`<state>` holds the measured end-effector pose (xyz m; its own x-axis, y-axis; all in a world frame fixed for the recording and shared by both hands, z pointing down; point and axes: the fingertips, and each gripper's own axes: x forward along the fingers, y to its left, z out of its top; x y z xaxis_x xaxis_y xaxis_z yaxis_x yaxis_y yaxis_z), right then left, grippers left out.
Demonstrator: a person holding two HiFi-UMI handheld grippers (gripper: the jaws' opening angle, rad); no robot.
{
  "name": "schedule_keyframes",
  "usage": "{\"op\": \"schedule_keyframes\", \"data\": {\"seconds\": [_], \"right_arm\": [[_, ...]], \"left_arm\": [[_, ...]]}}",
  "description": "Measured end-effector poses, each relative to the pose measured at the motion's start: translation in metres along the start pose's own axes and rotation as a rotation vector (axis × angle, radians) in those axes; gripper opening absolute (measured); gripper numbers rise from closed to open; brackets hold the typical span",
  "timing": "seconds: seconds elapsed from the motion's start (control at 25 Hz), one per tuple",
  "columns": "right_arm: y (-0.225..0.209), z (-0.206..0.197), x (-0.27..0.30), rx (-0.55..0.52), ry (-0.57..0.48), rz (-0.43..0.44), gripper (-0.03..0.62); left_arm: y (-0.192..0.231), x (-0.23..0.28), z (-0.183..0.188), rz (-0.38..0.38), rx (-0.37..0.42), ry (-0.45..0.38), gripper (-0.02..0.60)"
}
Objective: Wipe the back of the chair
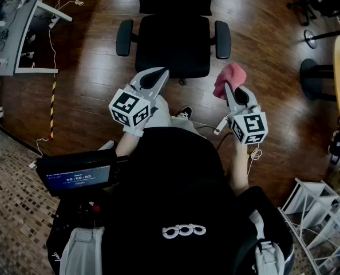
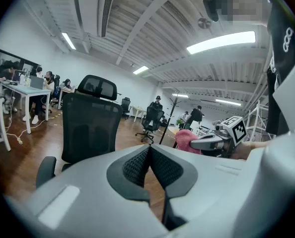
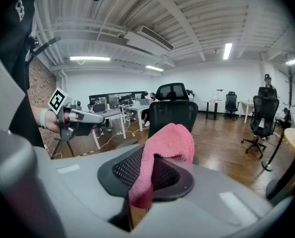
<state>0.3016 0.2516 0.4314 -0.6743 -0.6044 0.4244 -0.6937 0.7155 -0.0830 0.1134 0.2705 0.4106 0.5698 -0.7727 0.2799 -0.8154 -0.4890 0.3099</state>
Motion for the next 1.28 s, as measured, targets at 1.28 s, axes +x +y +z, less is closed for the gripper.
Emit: {"op": "schedule_keyframes", "data": {"seconds": [1.28], "right_arm": [[-0.012, 0.131, 0.243, -0.083, 0.056, -0.038, 0.038]], "left_arm": [[0.205, 0.101, 0.109, -0.197, -0.030, -0.052, -0.008]]}}
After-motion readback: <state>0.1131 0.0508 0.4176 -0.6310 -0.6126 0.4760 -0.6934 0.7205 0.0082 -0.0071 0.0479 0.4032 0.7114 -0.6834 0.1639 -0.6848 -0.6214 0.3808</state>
